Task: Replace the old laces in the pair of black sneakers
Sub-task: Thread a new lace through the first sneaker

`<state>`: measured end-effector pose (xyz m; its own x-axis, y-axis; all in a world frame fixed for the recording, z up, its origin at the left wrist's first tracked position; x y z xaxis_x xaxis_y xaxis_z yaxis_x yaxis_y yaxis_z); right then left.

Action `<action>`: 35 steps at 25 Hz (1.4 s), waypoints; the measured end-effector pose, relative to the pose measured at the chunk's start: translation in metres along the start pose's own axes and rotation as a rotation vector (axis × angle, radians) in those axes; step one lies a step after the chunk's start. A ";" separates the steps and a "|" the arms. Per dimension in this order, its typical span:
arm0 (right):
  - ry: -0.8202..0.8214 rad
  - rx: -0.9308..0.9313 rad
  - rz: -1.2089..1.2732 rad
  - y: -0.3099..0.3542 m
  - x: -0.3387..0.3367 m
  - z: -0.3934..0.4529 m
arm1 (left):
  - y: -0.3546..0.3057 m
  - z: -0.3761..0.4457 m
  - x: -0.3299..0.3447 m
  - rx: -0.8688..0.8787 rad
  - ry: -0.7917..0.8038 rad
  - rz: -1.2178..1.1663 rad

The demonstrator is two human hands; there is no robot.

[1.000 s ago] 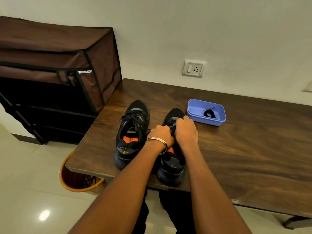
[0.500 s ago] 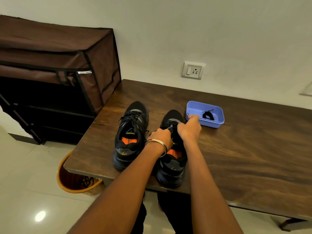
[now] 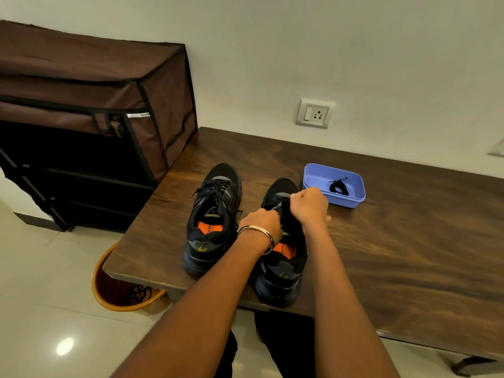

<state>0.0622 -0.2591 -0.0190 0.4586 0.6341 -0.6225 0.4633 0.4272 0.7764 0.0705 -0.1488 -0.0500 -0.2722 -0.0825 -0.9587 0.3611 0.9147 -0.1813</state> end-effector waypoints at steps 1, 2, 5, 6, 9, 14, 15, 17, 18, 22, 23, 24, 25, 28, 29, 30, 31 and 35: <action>-0.044 0.099 0.247 -0.004 -0.007 0.004 | 0.000 0.000 0.000 0.005 -0.005 0.010; -0.125 0.154 0.378 -0.010 -0.016 0.008 | 0.000 0.000 0.000 0.007 -0.005 0.015; -0.233 0.032 0.084 -0.013 -0.035 0.006 | 0.000 0.001 -0.001 -0.011 0.004 0.014; -0.183 -0.045 -0.038 -0.011 -0.032 0.006 | 0.001 0.001 -0.002 -0.025 0.004 0.020; 0.130 -0.245 -0.352 0.000 -0.004 0.001 | 0.003 0.000 -0.008 -0.054 -0.006 0.051; 0.076 -0.350 -0.573 0.004 0.013 -0.003 | 0.004 0.004 -0.006 -0.044 0.008 -0.010; 0.065 -0.308 -0.496 0.004 0.011 -0.002 | 0.003 0.005 -0.005 -0.043 0.019 -0.024; 0.020 -0.133 -0.126 -0.001 -0.004 0.004 | 0.001 0.005 -0.002 -0.031 0.028 -0.041; -0.018 -0.034 0.153 -0.008 -0.014 0.009 | 0.001 0.005 -0.001 -0.023 0.031 -0.043; -0.268 0.146 0.509 -0.035 -0.052 0.011 | 0.001 0.007 -0.002 -0.018 0.037 -0.051; -0.258 0.111 0.334 -0.035 -0.053 0.011 | 0.001 0.007 -0.002 -0.025 0.036 -0.056; -0.200 0.034 0.181 -0.031 -0.047 0.012 | 0.001 0.007 -0.003 -0.032 0.034 -0.059; -0.120 -0.067 0.062 -0.024 -0.038 0.011 | 0.002 0.007 -0.003 -0.035 0.033 -0.061; 0.156 -0.239 -0.357 -0.006 0.000 0.005 | 0.005 0.007 -0.006 -0.040 0.040 -0.082; 0.186 -0.267 -0.491 -0.003 0.009 0.000 | 0.005 0.007 -0.006 -0.037 0.045 -0.088; 0.174 -0.291 -0.572 -0.002 0.016 -0.001 | 0.005 0.008 -0.006 -0.035 0.049 -0.094; 0.137 -0.313 -0.590 -0.002 0.019 -0.001 | 0.004 0.008 -0.004 -0.037 0.053 -0.098; -0.013 -0.122 0.051 -0.010 -0.007 0.007 | 0.002 0.009 0.001 -0.028 0.055 -0.080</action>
<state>0.0594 -0.2720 -0.0231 0.4895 0.6488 -0.5827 0.3442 0.4702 0.8127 0.0789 -0.1506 -0.0528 -0.3481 -0.1349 -0.9277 0.3110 0.9169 -0.2500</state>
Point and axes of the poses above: each hand's wrist, its own z-axis towards the middle knuckle, its own x-axis out of the palm, y = z × x, the point moved 4 cm from there along z, towards the middle knuckle, and after that the axes turned 6 degrees about z, right-handed, at the moved point
